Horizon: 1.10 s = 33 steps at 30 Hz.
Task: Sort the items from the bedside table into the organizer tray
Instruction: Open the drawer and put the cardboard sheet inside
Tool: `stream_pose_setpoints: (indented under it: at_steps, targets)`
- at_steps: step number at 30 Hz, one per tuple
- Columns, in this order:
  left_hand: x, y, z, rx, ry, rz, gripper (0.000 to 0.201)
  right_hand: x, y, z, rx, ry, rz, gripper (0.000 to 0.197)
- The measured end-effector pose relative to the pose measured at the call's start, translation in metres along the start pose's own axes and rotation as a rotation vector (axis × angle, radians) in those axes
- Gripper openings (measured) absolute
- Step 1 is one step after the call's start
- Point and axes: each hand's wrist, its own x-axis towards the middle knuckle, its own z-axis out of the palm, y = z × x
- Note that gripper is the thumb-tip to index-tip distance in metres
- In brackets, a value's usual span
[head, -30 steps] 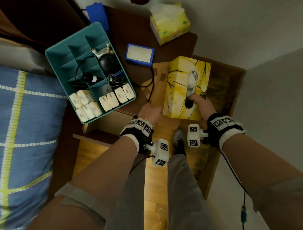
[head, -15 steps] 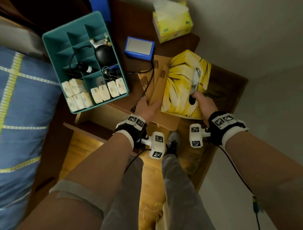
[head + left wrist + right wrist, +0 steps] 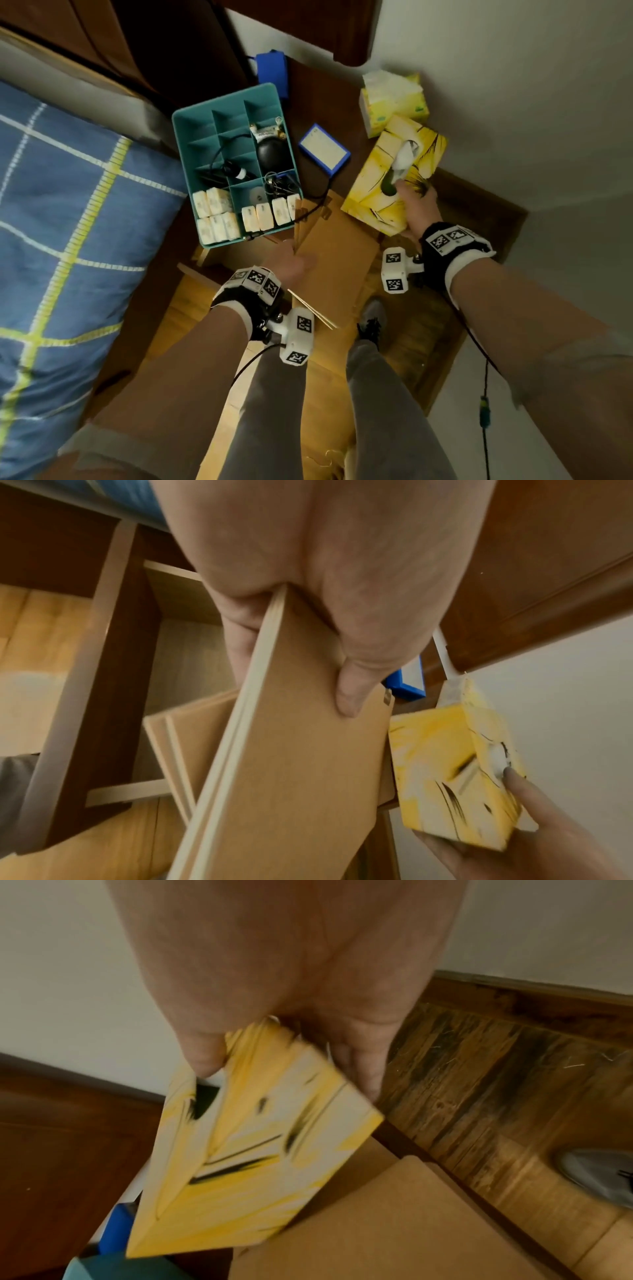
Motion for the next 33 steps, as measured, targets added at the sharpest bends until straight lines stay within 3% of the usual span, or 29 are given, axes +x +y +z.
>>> stream_pose_setpoints:
  at_steps: [4,7,11,15,19,22,26,29,31,33]
  targets:
    - [0.001,-0.005,0.003,0.002,-0.021,-0.005,0.044,-0.007,0.012,0.004,0.161,-0.119,-0.051,0.082]
    - [0.002,-0.009,0.006,-0.009,-0.027,0.006,0.047,-0.019,0.026,0.007,0.089,-0.131,-0.034,0.078]
    - [-0.001,-0.017,0.002,0.027,-0.061,0.049,0.042,-0.049,0.061,0.014,-0.198,-0.099,0.155,0.103]
    - [-0.011,-0.024,0.000,0.057,-0.105,0.044,0.047,-0.075,0.106,0.025,-0.030,-0.170,0.291,0.081]
    - [-0.015,-0.030,-0.012,0.072,-0.168,0.030,0.048,-0.085,0.119,0.034,-0.020,-0.105,0.287,0.087]
    - [-0.024,-0.035,-0.013,0.103,-0.215,0.035,0.043,-0.096,0.128,0.030,0.001,-0.154,0.271,0.067]
    - [-0.033,-0.051,-0.002,0.136,-0.284,-0.004,0.040,-0.110,0.142,0.015,0.003,-0.228,0.250,0.060]
    - [-0.041,-0.069,0.012,0.084,-0.310,-0.043,0.045,-0.119,0.159,0.001,0.030,-0.262,0.221,0.073]
    - [-0.045,-0.079,0.022,0.063,-0.294,0.003,0.049,-0.124,0.167,-0.008,0.071,-0.267,0.183,0.084]
    - [-0.049,-0.085,0.032,0.021,-0.244,0.078,0.067,-0.129,0.169,-0.011,0.116,-0.275,0.125,0.085]
